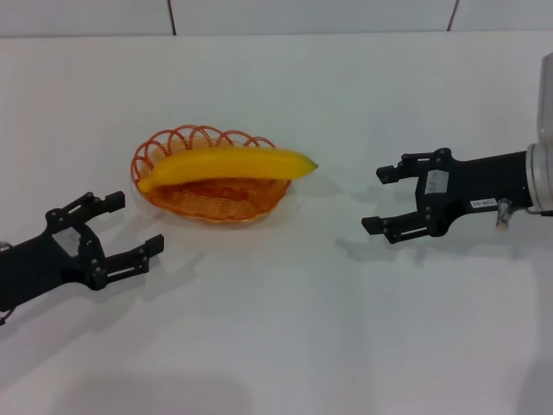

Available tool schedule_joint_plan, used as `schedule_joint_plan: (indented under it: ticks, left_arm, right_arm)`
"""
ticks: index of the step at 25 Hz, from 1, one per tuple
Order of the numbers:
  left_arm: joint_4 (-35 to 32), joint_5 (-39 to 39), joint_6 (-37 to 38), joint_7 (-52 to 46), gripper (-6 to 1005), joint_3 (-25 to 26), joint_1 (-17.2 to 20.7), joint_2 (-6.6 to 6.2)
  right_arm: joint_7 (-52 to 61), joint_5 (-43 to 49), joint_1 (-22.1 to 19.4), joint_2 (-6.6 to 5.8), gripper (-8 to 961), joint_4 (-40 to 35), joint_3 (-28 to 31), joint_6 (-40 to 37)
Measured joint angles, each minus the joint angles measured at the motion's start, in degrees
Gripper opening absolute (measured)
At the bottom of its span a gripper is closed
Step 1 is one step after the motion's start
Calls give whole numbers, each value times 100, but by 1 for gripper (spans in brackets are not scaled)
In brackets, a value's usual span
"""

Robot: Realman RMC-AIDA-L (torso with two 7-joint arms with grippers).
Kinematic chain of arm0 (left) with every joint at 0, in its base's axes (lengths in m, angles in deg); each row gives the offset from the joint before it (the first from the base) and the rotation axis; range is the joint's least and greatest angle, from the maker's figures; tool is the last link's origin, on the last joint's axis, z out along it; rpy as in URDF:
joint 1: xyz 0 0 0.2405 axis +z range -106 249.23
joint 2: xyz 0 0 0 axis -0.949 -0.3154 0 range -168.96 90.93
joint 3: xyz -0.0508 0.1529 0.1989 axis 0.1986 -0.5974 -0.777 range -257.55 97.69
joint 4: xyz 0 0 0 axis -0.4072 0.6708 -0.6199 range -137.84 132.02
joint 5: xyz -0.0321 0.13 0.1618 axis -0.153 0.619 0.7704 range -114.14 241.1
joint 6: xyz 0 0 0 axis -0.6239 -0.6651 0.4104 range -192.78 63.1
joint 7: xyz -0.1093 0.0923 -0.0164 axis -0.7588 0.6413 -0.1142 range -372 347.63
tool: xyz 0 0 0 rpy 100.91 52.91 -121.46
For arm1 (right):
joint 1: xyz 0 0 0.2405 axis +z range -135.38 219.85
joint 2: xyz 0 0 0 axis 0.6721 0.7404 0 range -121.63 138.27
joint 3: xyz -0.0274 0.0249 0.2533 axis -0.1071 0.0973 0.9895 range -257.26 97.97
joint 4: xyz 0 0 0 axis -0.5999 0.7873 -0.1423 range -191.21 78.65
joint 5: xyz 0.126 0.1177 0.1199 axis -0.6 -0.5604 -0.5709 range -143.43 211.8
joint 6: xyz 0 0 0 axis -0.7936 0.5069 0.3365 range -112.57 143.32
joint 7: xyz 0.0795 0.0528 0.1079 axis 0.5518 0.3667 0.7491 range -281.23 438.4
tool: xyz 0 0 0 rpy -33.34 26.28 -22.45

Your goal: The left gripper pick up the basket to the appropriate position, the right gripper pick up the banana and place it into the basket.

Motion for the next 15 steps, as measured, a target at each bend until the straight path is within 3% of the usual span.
schedule_joint_plan:
  ticks: [15]
  left_arm:
    - [0, -24, 0, 40, 918, -24, -15, 6]
  right_arm:
    - [0, 0, 30, 9, 863, 54, 0, -1]
